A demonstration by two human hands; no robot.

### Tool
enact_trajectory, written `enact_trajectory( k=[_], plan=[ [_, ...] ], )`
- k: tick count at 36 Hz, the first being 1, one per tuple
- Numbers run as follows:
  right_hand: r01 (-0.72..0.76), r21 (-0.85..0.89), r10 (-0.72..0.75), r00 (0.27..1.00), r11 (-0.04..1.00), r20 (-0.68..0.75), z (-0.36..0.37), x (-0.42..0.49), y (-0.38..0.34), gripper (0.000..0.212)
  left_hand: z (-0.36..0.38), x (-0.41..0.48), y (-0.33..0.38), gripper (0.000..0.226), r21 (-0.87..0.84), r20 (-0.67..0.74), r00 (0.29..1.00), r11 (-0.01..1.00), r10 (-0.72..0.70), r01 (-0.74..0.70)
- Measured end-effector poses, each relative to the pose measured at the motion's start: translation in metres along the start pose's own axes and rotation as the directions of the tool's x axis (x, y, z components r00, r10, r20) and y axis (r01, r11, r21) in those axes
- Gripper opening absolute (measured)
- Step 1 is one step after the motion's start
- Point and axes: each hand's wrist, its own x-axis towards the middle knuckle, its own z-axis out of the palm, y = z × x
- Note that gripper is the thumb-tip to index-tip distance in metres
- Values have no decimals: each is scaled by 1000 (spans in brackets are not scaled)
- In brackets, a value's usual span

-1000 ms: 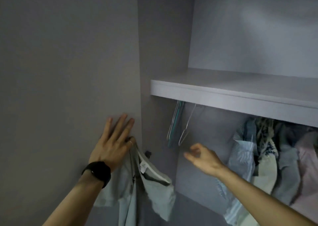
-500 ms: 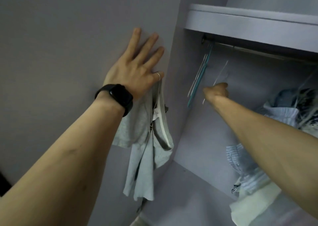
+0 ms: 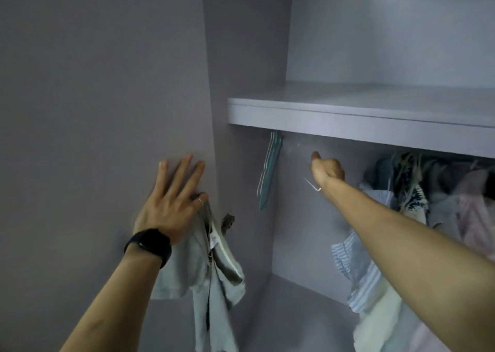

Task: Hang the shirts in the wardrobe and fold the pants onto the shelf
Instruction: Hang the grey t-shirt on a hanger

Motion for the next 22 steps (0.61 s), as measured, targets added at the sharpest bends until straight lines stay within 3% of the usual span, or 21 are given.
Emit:
enact_trajectory(
  k=[5, 7, 9, 12, 15, 18, 22],
  plan=[
    [83, -30, -82, 996, 996, 20, -30, -44, 18, 28, -29, 0, -9, 39, -224, 23, 1000, 975, 6, -1],
    [75, -14, -74, 996, 997, 53, -41, -71, 39, 22, -37, 1, -7, 42, -214, 103, 994, 977, 22, 0],
    [52, 22, -54, 992, 998, 114, -56, -105, 66, 21, -47, -3, -5, 40, -320, 113, 994, 947, 6, 31],
    [30, 68, -41, 985, 997, 169, -85, -157, 112, 22, -58, -14, 2, 34, -583, -36, 989, 807, -144, 96],
    [58, 94, -76, 975, 994, 207, -116, -205, 151, 22, -73, -28, 14, 34, -740, 39, 974, 648, -225, 179],
    [60, 132, -88, 972, 989, 217, -141, -244, 175, 30, -86, -45, 31, 32, -860, 75, 986, 490, -152, 141],
    [111, 187, -156, 957, 976, 246, -157, -271, 186, 26, -86, -65, 62, 50, -905, 14, 999, 425, 47, -7]
  ],
)
